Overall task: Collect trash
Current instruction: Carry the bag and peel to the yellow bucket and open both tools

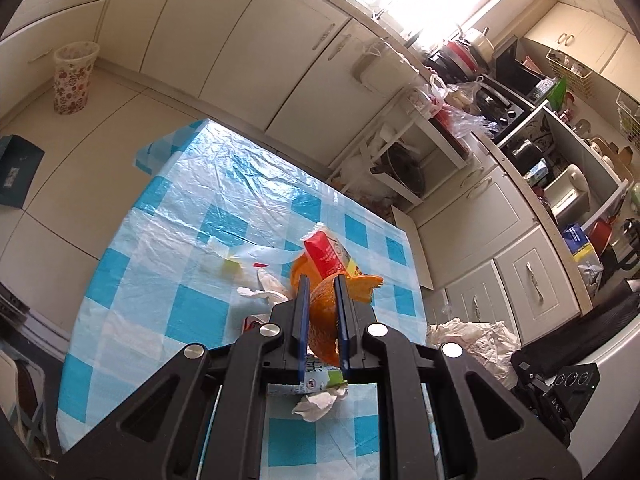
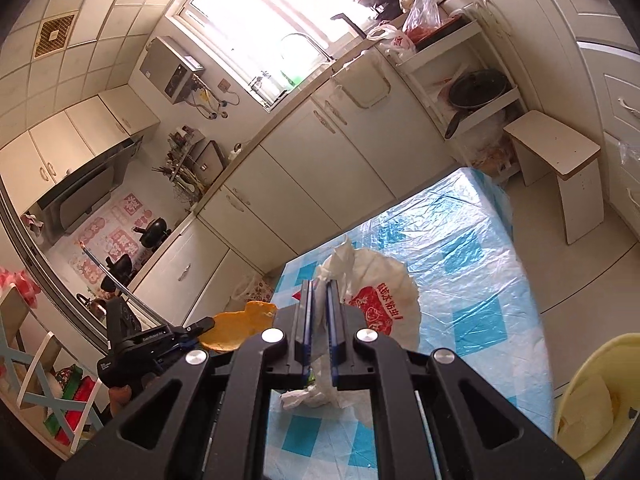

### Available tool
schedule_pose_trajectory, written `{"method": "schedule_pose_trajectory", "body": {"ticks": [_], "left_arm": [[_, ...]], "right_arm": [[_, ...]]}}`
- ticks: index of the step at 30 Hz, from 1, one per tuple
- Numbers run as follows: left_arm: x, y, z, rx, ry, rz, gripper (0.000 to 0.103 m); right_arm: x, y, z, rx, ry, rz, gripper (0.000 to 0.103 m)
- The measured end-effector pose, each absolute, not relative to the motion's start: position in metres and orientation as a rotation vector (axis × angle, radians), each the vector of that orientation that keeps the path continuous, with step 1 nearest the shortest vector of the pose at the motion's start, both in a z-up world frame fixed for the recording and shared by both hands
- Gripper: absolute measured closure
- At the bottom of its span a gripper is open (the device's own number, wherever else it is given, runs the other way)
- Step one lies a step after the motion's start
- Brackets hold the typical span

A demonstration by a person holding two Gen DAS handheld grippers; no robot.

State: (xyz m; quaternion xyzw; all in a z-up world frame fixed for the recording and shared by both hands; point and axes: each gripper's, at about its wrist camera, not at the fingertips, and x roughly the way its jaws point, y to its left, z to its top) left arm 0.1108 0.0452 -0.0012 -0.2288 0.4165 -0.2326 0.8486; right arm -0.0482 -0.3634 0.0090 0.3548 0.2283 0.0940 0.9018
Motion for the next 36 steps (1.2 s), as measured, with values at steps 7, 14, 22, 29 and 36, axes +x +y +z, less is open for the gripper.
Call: {"method": "schedule_pose_trajectory", "body": {"ticks": [7,14,22,29,36], "left_arm": [[0.096,0.014,0.002,-0.433,0.882,-0.570,0.092],[0.084,-0.034,0.000,-0.387,0.910,-0.647,0.092],[0.054,-0.121,-0.007,-0.297,0.953,-0.776,0.092],[0.027,-0.201,-0.021,-0.213,1.013,-0.871,0.092],[-0.005,-0.270,-0.042,-0.121,1.059,-0.930,0.092]], "right_arm": [[-0.071,-0.378,0.010,0.719,0.459,0.153,0.095],[-0.096,-0.411,0.008,0.738,0.434,0.067,0.095],[-0.137,-0.459,-0.004,0.780,0.418,-0.052,0.095],[-0.160,-0.493,-0.036,0.825,0.489,-0.161,0.095],[-0.169,-0.517,-0.075,0.904,0.639,-0.251,0.095]]}}
